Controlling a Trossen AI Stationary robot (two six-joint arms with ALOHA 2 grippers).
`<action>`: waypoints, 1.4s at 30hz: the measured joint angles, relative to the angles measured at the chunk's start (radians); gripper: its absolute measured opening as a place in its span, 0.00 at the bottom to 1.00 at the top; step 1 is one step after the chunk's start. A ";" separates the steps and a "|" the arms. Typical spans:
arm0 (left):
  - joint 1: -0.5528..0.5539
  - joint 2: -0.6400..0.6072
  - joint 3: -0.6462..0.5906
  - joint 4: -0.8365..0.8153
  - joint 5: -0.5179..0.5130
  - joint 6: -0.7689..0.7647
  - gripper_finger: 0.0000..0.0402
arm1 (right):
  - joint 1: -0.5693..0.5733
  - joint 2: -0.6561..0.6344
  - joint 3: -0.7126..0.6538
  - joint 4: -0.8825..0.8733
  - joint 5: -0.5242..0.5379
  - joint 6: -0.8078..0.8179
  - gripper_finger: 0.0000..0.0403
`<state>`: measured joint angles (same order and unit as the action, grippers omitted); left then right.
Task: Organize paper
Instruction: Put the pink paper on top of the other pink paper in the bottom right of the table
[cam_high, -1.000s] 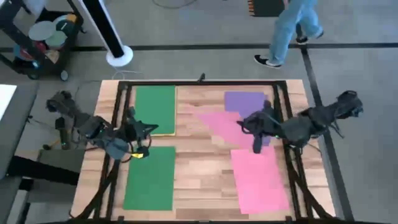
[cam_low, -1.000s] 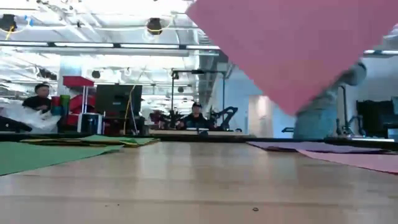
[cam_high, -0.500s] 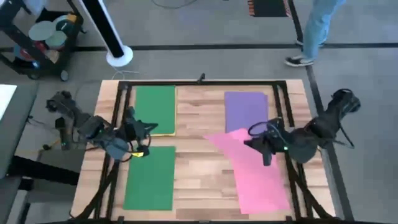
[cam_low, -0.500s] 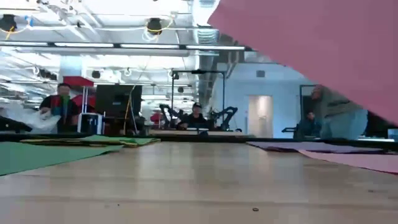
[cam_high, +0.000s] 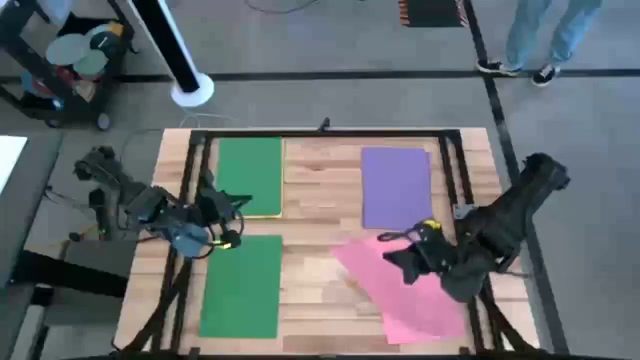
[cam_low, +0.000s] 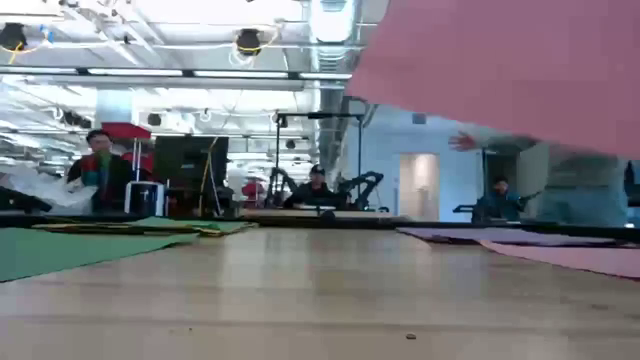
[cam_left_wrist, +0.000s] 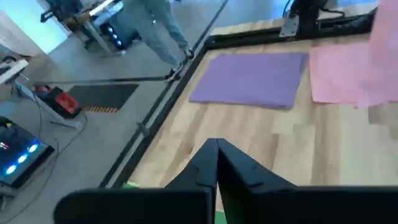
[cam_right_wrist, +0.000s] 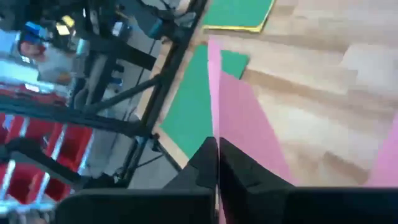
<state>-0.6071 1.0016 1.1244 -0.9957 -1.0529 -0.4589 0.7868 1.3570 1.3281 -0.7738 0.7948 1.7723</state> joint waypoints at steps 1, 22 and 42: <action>0.000 0.000 0.000 -0.007 0.000 -0.007 0.00 | 0.006 0.014 0.000 0.002 0.010 0.042 0.00; 0.000 0.000 0.000 -0.144 0.016 -0.164 0.00 | 0.048 0.082 0.000 -0.189 0.149 0.288 0.00; -0.004 0.000 -0.084 -0.145 0.062 -0.264 0.00 | 0.081 0.105 -0.136 -0.567 -0.182 0.332 0.00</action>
<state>-0.6106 1.0012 1.0405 -1.1411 -0.9913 -0.7229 0.8676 1.4616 1.1920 -1.3407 0.6133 2.1043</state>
